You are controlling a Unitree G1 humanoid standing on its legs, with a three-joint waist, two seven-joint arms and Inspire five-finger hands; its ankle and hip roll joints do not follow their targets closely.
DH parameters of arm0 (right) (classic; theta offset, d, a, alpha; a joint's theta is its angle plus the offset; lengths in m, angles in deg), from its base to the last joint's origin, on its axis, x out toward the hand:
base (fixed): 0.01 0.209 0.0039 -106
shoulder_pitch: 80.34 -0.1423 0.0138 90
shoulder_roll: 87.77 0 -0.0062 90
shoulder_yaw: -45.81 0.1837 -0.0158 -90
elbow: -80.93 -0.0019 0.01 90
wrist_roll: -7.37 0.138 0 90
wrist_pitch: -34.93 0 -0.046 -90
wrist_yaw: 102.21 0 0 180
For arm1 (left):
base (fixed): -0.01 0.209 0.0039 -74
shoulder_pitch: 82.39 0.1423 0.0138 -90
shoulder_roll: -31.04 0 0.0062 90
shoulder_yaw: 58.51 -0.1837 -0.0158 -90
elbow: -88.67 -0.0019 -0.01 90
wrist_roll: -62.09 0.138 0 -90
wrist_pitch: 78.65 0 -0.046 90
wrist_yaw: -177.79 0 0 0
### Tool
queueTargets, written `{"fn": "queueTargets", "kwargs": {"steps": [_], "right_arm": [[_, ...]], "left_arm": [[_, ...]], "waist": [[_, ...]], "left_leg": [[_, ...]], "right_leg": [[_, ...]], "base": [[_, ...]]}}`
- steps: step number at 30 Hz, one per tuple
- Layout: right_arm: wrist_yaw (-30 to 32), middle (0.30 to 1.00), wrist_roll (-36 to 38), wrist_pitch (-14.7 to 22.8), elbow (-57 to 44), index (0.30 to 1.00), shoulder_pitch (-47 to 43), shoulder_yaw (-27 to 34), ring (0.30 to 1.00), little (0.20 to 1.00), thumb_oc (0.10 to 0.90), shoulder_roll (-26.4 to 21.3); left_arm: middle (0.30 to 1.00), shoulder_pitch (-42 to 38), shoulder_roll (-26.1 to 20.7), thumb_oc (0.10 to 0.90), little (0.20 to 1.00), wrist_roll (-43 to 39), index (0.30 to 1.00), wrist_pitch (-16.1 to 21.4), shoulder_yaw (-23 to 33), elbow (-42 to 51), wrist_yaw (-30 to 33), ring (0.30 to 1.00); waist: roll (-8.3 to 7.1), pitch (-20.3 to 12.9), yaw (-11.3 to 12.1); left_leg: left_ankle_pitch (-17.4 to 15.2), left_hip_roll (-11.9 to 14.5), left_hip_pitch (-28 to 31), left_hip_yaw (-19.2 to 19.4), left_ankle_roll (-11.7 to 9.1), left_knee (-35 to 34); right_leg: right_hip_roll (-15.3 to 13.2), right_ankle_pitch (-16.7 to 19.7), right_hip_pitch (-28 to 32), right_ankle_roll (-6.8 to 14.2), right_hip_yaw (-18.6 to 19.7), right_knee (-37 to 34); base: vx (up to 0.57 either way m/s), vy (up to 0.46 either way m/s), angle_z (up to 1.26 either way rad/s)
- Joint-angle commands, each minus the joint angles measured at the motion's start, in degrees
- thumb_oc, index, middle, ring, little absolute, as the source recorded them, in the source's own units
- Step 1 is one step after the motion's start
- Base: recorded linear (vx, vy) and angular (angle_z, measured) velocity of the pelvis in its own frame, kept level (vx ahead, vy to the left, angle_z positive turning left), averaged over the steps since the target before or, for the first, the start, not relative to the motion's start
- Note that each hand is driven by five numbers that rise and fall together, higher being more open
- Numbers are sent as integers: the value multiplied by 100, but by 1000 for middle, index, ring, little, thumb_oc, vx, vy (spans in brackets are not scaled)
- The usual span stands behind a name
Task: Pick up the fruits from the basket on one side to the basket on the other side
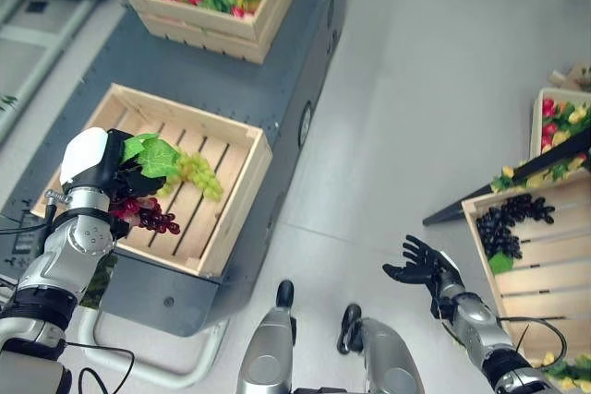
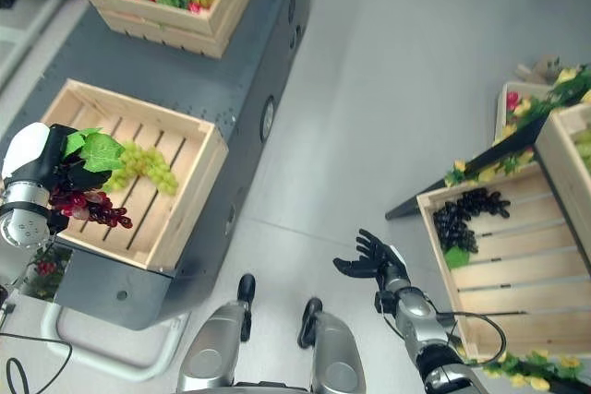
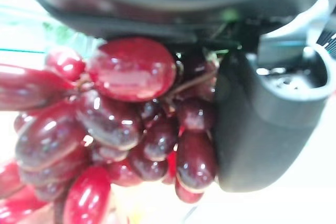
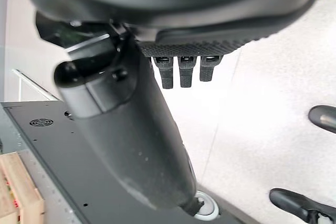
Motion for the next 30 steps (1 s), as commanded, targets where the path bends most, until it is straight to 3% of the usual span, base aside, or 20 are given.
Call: {"fn": "queueTargets", "kwargs": {"steps": [1,10,19,27,30], "right_arm": [[-139,900,-66,299,-81,900,194,95,900,900,800,-222],[-214,900,-34,369,-657,900,505,-120,900,900,800,110],[-85,900,-65,558,-2037,900,631,-309,900,900,800,210],[-382,900,49,703,-3318,900,445,-281,900,900,800,-151],[-413,900,159,596,-3668,900,248,-299,900,900,800,-302]], "left_arm": [[300,29,-436,400,300,65,300,194,706,254,595,300],[300,-34,-319,400,300,-981,300,310,959,803,-291,300],[300,-267,-244,400,300,-1798,300,166,990,1573,-1282,300],[300,-702,-115,400,300,-2469,300,-4,702,2186,-2137,300],[300,-913,-48,400,300,-2551,300,-83,530,2175,-2354,300]], "waist": [[205,-1007,-154],[231,-1607,-168],[235,-1828,-259],[207,-1935,-350],[204,-1973,-388]], "left_leg": [[-14,-419,331,-29,276,-290],[295,-434,847,-153,234,-1204],[267,-488,894,-166,255,-1391],[234,-444,924,-41,255,-1391],[212,-429,952,0,245,-1391]], "right_leg": [[15,1162,467,-33,191,-1209],[15,1583,947,152,274,-2073],[-29,1889,1017,308,318,-2508],[-62,1973,994,383,379,-2579],[-50,1970,1015,384,412,-2605]], "base": [[134,-41,5],[90,-56,2],[5,-59,1],[-15,-51,0],[10,-37,-5]]}}
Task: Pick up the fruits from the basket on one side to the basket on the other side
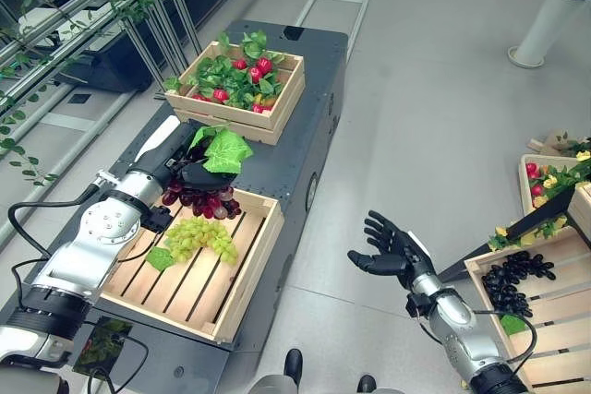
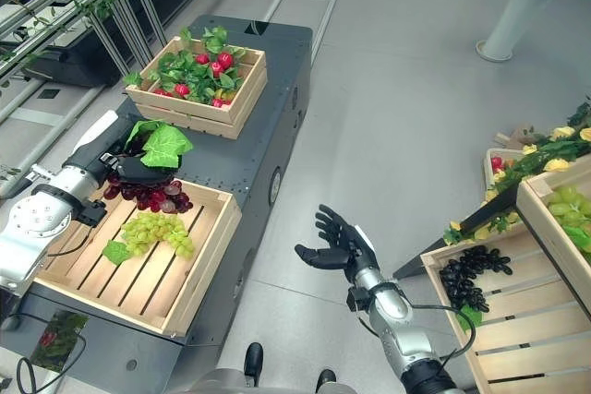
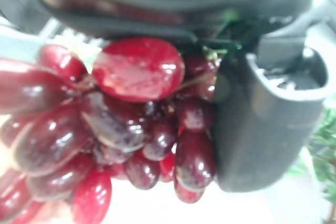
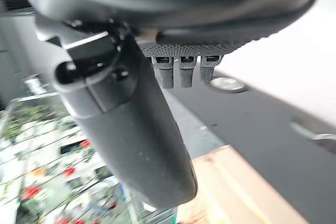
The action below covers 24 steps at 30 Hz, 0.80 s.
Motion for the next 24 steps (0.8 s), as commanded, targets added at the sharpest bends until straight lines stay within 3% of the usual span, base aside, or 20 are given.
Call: {"fn": "queueTargets", "kwargs": {"steps": [1,13,18,24], "right_arm": [[-252,900,204,543,-704,900,-416,-40,900,900,800,-472],[-390,900,792,-649,-1725,900,-1251,-164,900,900,800,-926],[-436,900,1040,-1073,-1909,900,-1497,-277,900,900,800,-974],[-490,900,1832,-1710,-1935,900,-1760,-546,900,900,800,-851]], "left_arm": [[300,-1277,-82,400,300,-456,300,293,195,-278,-160,300],[300,-2224,269,400,300,-930,300,184,-623,-306,-530,300],[300,-2429,401,400,300,-1019,300,147,-865,-303,-603,300],[300,-2800,680,400,300,-1351,300,26,-1259,-345,-706,300]], "waist": [[137,-839,-135],[106,-926,-429],[94,-937,-515],[76,-947,-623]], "left_leg": [[-97,-209,-18,-4,-45,-48],[-132,-137,106,245,-74,-48],[-140,-109,144,334,-81,-48],[-152,-82,193,440,-86,-48]], "right_leg": [[-88,1058,-411,-18,390,-263],[-3,1033,-386,-67,617,-263],[26,1042,-389,-79,694,-263],[59,1052,-391,-93,815,-263]], "base": [[14,-38,-13],[8,-24,-13],[7,-18,-16],[12,-10,-16]]}}
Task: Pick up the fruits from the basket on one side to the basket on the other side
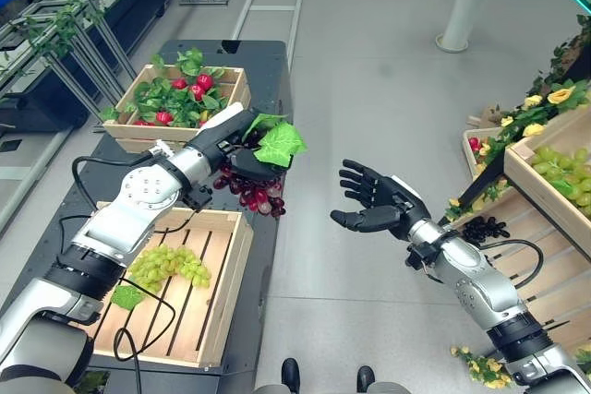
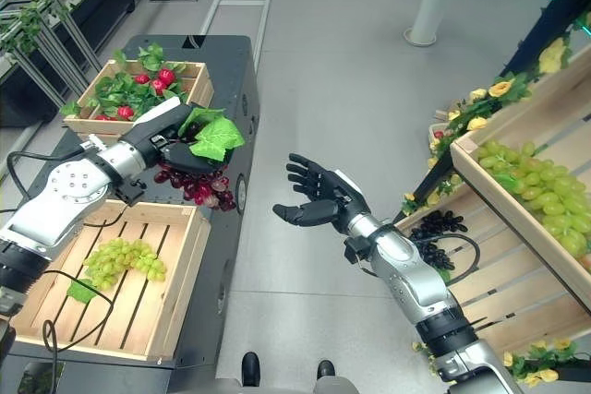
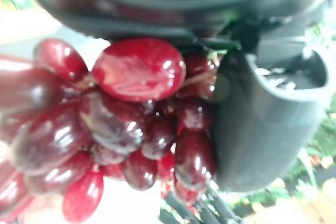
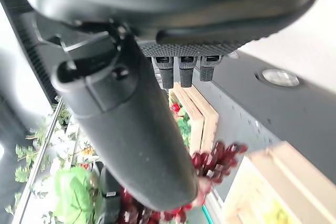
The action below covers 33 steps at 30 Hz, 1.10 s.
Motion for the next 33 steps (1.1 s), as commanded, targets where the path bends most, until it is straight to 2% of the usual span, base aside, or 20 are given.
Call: {"fn": "queueTargets", "kwargs": {"steps": [1,10,14,20,25,33], "right_arm": [[-241,900,689,117,-465,900,-489,-267,900,900,800,15],[13,900,758,-110,-237,900,-945,-684,900,900,800,255],[168,900,704,-89,-26,900,-1134,-869,900,900,800,430],[359,900,572,-141,208,900,-1456,-1108,900,900,800,663],[562,900,72,-41,477,900,-1703,-1211,900,900,800,848],[724,900,241,-60,861,900,-2036,-1343,900,900,800,1211]], "left_arm": [[300,-1148,295,400,300,-706,300,333,139,-311,143,300],[300,-1510,751,400,300,-1093,300,207,-290,-295,231,300],[300,-1497,1021,400,300,-1283,300,135,-351,-237,211,300],[300,-1492,1320,400,300,-1533,300,50,-374,-237,220,300],[300,-1432,1596,400,300,-1722,300,-21,-333,-245,210,300],[300,-1407,1924,400,300,-2032,300,-28,-269,-301,178,300]], "waist": [[68,-939,-66],[31,-935,-105],[14,-950,-79],[-12,-959,-25],[-27,-989,17],[-42,-1028,93]], "left_leg": [[-161,-129,-3,-130,-96,2],[-174,-122,3,-122,-93,2],[-178,-120,24,-140,-88,2],[-182,-127,28,-190,-79,2],[-185,-131,36,-226,-77,2],[-203,-124,44,-261,-69,2]], "right_leg": [[27,730,-365,-89,170,-16],[46,734,-388,-106,238,-16],[45,723,-362,-120,232,-16],[45,713,-344,-144,214,-16],[43,704,-322,-155,209,-16],[32,682,-298,-174,187,-16]], "base": [[8,-9,-12],[-6,-11,-10],[-4,-3,-3],[0,0,0],[0,0,0],[0,0,0]]}}
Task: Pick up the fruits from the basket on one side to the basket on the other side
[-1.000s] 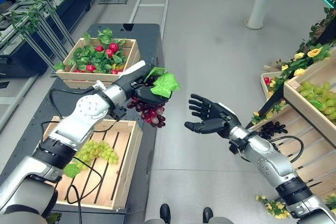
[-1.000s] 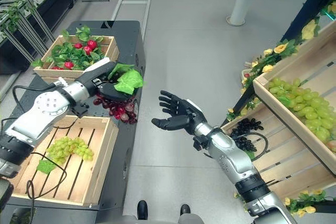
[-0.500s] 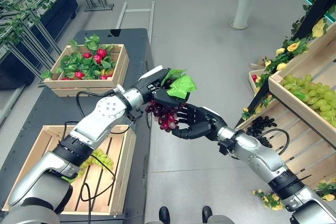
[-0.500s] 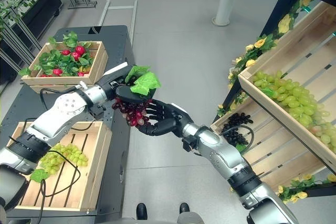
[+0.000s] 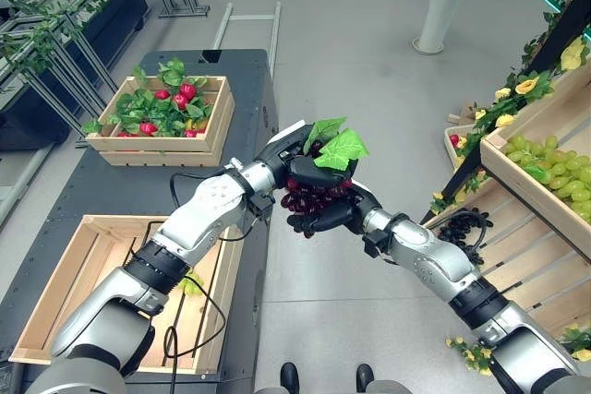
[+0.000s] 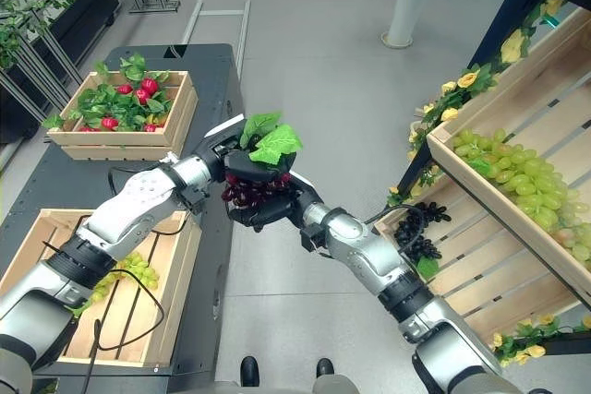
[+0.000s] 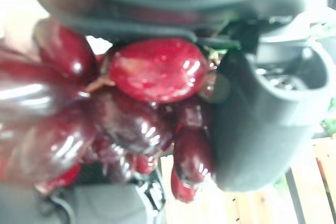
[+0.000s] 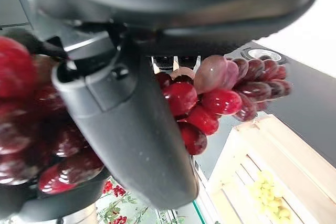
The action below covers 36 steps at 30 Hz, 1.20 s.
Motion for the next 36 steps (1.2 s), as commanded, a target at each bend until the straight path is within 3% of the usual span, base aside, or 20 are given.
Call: {"fn": "queueTargets", "kwargs": {"steps": [1,3,4,5,6,14,15,24,28,36], "right_arm": [[106,900,170,572,254,900,-631,-116,900,900,800,637],[103,900,237,673,297,900,-646,-113,900,900,800,697],[120,547,252,697,307,547,-643,-104,547,547,565,730],[145,371,253,722,316,371,-641,-97,371,371,447,752],[169,300,243,760,339,300,-638,-80,300,300,400,792],[255,300,242,1062,425,300,-430,163,300,300,400,853],[235,300,205,1105,435,300,-357,217,300,300,400,848],[313,300,-105,1265,499,300,295,683,300,300,400,557],[97,300,-32,1565,642,300,1012,1114,300,300,400,416],[-128,300,-30,1803,808,300,1818,1608,300,300,400,193]], "left_arm": [[300,-1063,581,400,300,-674,300,486,242,-340,52,300],[300,-1047,612,400,300,-691,300,469,253,-302,71,300],[300,-1036,632,400,300,-666,300,468,263,-305,77,300],[300,-1032,644,400,300,-640,300,468,270,-312,83,300],[300,-1030,657,400,300,-592,300,463,286,-327,87,300],[300,-874,616,400,300,-373,300,434,506,-568,394,300],[900,-816,608,800,900,-249,900,409,568,-637,545,900],[900,-199,474,800,900,197,900,640,1092,-1293,904,900],[900,390,437,800,900,792,900,781,1498,-1543,1193,900],[900,906,393,800,900,1185,900,944,1780,-2405,1299,900]], "waist": [[-45,-1043,174],[-45,-1052,191],[-44,-1056,195],[-44,-1058,198],[-42,-1059,205],[-19,-1049,199],[-16,-1048,191],[-1,-1003,87],[8,-958,-9],[33,-850,-253]], "left_leg": [[-202,-139,-43,-356,-67,2],[-203,-143,-43,-366,-67,2],[-203,-142,-44,-367,-67,2],[-202,-141,-44,-367,-67,2],[-201,-138,-43,-366,-67,2],[-212,-127,-38,-356,-67,2],[-214,-122,-38,-348,-67,2],[-217,-88,-37,-285,-78,2],[-223,-59,-26,-206,-89,2],[-247,-13,19,-11,-98,2]], "right_leg": [[-8,582,-282,-175,-42,-15],[-8,578,-276,-177,-46,-15],[-10,577,-275,-178,-48,-15],[-11,577,-274,-178,-49,-15],[-13,574,-268,-179,-51,-15],[-25,568,-272,-167,-62,-15],[-25,570,-278,-163,-61,-15],[2,588,-317,-151,-1,-15],[28,606,-338,-144,61,-15],[60,650,-385,-119,196,-15]], "base": [[0,0,0],[0,0,0],[0,0,0],[0,0,0],[0,0,0],[0,0,0],[0,0,0],[0,0,0],[1,1,-2],[0,7,-11]]}}
